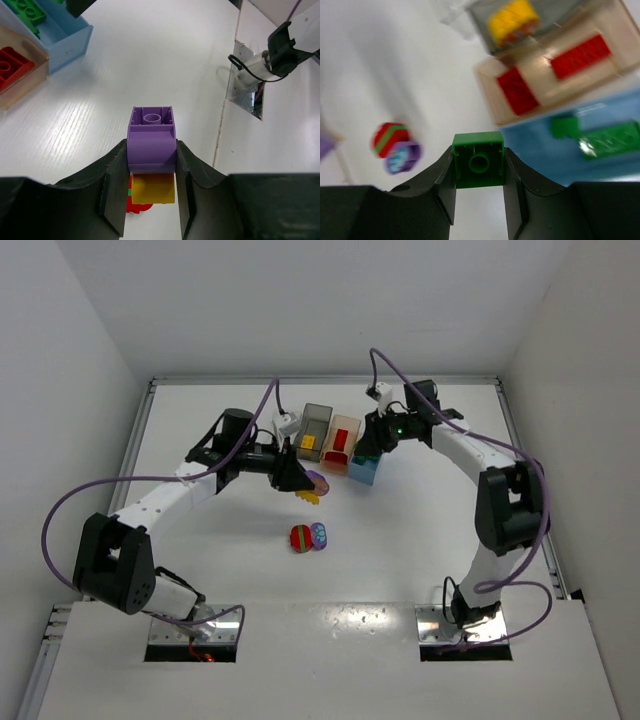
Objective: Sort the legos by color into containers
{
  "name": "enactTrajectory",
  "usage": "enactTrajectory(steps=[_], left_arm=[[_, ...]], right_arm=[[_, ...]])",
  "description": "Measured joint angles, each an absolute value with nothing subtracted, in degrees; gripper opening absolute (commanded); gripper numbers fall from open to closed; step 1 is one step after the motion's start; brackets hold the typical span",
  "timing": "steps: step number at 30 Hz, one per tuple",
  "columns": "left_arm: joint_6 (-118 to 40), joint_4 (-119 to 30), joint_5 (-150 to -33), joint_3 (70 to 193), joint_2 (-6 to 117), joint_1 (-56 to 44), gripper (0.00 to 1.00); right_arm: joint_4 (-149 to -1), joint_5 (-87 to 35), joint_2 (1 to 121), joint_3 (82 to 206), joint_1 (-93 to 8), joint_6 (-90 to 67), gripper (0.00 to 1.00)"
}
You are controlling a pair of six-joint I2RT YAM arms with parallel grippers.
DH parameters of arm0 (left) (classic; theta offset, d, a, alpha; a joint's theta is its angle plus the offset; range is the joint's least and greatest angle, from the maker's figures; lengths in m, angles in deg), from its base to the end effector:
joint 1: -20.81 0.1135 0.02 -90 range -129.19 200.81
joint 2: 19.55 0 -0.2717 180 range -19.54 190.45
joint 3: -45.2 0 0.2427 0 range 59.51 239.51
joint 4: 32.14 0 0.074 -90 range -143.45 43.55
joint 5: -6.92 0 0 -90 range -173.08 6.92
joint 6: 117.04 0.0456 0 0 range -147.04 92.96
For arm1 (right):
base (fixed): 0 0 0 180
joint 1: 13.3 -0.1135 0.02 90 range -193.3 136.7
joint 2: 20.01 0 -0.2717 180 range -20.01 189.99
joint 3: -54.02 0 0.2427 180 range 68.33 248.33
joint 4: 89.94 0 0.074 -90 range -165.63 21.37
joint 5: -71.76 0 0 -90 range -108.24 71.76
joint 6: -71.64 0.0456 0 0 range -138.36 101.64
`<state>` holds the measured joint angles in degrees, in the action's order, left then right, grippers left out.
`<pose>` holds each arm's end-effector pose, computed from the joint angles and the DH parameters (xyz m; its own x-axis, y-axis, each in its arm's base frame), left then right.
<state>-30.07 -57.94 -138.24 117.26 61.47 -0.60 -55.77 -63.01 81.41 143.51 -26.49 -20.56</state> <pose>0.2652 -0.1442 0.2870 -0.5743 0.1927 -0.7957 0.8071 0.2963 -0.5107 0.3675 0.1191 0.2530 -0.6766 -0.1866 -0.7124 -0.6639 0.5730 0.4805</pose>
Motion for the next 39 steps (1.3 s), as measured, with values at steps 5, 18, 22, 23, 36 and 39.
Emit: enactTrajectory(steps=[5, 18, 22, 23, 36, 39], left_arm=[[-29.2, -58.0, -135.7, 117.3, 61.4, -0.6, 0.0], [-27.9, -59.0, -135.7, 118.3, 61.8, -0.6, 0.0], [-27.7, -59.2, -137.7, 118.3, 62.3, -0.6, 0.0], [-27.7, -59.2, -138.3, 118.4, 62.5, -0.6, 0.0], [-27.7, -59.6, -142.2, 120.5, 63.8, -1.1, 0.0], [-27.7, -59.7, -142.4, 120.6, 63.9, -1.6, 0.0]], right_arm=[[-56.3, -49.2, 88.5, 144.5, -26.6, -22.3, 0.05], [-55.2, -55.5, 89.4, 145.7, -25.3, -26.0, 0.79], [-52.2, -71.5, 85.7, 145.8, -23.7, -27.3, 0.78], [-51.0, -74.8, 84.6, 145.8, -23.6, -27.9, 0.78], [-44.6, -87.7, 80.4, 145.6, -34.2, -31.2, 0.8], [-44.3, -87.6, 80.4, 145.6, -35.0, -31.6, 0.8]])
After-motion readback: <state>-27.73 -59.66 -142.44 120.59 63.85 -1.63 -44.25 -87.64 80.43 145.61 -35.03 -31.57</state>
